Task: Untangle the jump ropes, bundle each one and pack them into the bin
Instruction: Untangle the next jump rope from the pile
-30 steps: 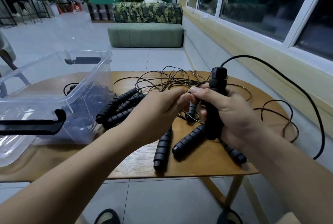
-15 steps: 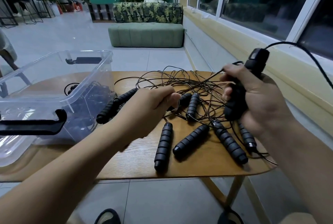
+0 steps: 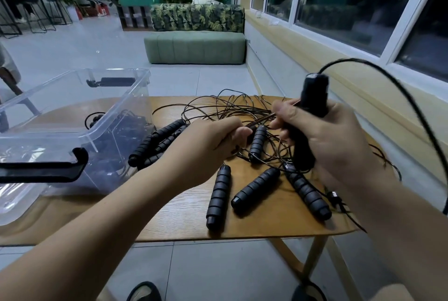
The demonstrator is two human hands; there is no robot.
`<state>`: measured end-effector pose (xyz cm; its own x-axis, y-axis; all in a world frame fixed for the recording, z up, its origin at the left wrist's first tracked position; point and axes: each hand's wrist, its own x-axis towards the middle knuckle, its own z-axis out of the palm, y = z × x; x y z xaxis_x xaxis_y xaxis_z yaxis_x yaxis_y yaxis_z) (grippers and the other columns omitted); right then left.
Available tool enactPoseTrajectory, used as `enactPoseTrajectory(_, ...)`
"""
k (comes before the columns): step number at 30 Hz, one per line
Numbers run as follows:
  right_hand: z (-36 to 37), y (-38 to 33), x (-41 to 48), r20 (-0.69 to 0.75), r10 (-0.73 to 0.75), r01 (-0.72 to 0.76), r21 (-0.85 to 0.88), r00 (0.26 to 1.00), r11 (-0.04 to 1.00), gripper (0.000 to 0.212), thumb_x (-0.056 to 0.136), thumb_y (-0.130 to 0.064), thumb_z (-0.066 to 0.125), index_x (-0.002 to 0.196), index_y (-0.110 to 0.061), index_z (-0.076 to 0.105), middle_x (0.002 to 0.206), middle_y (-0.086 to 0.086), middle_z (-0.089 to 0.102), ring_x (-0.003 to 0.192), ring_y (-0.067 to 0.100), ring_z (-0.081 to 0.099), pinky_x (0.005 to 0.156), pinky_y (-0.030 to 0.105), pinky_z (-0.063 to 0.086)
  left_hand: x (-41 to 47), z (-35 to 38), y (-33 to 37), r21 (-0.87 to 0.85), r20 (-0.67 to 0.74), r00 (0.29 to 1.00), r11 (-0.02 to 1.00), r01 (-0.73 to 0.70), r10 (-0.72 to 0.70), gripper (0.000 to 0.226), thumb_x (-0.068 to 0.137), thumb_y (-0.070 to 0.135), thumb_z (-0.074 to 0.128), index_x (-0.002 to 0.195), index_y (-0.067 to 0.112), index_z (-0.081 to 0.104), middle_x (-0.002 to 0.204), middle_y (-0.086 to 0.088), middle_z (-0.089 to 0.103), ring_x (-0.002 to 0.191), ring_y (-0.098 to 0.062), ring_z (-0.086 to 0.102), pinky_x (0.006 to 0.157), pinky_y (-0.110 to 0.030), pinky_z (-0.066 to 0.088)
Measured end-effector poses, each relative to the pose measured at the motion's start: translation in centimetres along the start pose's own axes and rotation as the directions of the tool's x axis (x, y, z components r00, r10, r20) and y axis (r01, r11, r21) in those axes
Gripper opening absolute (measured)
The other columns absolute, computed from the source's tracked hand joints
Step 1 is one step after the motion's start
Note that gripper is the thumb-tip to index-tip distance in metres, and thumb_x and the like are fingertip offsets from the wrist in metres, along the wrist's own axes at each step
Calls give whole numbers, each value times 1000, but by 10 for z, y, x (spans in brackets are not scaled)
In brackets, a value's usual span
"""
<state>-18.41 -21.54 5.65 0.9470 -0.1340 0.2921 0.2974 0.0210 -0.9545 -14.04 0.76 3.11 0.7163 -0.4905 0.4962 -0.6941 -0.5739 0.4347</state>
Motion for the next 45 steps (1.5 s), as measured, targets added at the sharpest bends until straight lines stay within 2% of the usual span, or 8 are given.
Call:
enactPoseTrajectory(11, -15, -8, 10, -129, 67, -48, 149, 989, 988, 15, 93, -23, 80, 89, -10, 73, 77, 4, 75, 61, 14, 63, 57, 24, 49, 4, -8, -16, 83, -22, 1000, 997, -10, 12, 27, 109, 45, 49, 85, 34, 52, 59, 17, 49, 57, 1, 47, 53, -23, 29)
enactPoseTrajectory(14, -9, -2, 7, -6, 72, -70, 171, 997, 983, 20, 89, -23, 79, 99, -7, 75, 89, 9, 80, 68, 16, 67, 59, 23, 52, 2, -3, -8, 30, 29, 999, 999, 30, -31, 28, 111, 38, 51, 92, 24, 66, 65, 23, 57, 58, 1, 51, 52, -17, 30)
enactPoseTrajectory(19, 9, 17, -5, 208, 29, -24, -25, 978, 999, 15, 92, -19, 80, 102, -7, 79, 90, 18, 78, 70, 23, 65, 62, 29, 53, 0, 0, 4, -18, 34, 999, 1000, -25, 26, 27, 112, 37, 47, 95, 21, 61, 65, 9, 55, 62, -12, 52, 55, -25, 37)
enactPoseTrajectory(29, -1, -2, 3, 19, -6, 5, 34, 1000, 999, 15, 88, -24, 83, 86, -10, 77, 81, 13, 76, 66, 17, 63, 62, 24, 51, 2, -8, -8, 31, 13, 998, 998, -64, 63, 31, 109, 47, 46, 93, 25, 62, 64, 20, 55, 61, -1, 53, 55, -21, 36)
enactPoseTrajectory(32, -13, -13, 7, -90, -6, 15, 95, 996, 995, 16, 87, -25, 83, 80, -13, 75, 76, 6, 75, 63, 14, 61, 61, 23, 51, 4, -12, -19, 31, -14, 1000, 999, -18, 19, 34, 107, 52, 45, 94, 28, 64, 69, 8, 63, 65, -8, 59, 59, -33, 47)
enactPoseTrajectory(35, -16, -17, 7, -85, 0, 8, 96, 996, 995, 15, 90, -23, 81, 83, -13, 74, 76, 5, 74, 63, 14, 61, 61, 24, 50, 5, -14, -22, 30, -92, 996, 999, 11, -9, 32, 108, 49, 47, 97, 27, 68, 78, 2, 70, 77, -21, 67, 69, -42, 54)
enactPoseTrajectory(40, -3, -8, 3, -80, 44, -35, 111, 996, 993, 18, 86, -24, 83, 83, -9, 74, 72, 6, 73, 59, 14, 59, 59, 23, 49, 2, -1, -13, -4, -37, 997, 997, 73, -73, 24, 109, 44, 51, 106, 28, 69, 66, 13, 62, 63, -2, 60, 64, -32, 51)
enactPoseTrajectory(45, 15, 0, -4, -61, 34, -27, 117, 998, 993, 20, 90, -20, 83, 84, -3, 75, 71, 10, 71, 59, 14, 58, 57, 20, 49, 4, 18, 14, 51, -63, 994, 995, -89, 92, 21, 109, 34, 54, 101, 19, 67, 80, 16, 59, 70, -4, 50, 66, -36, 48)
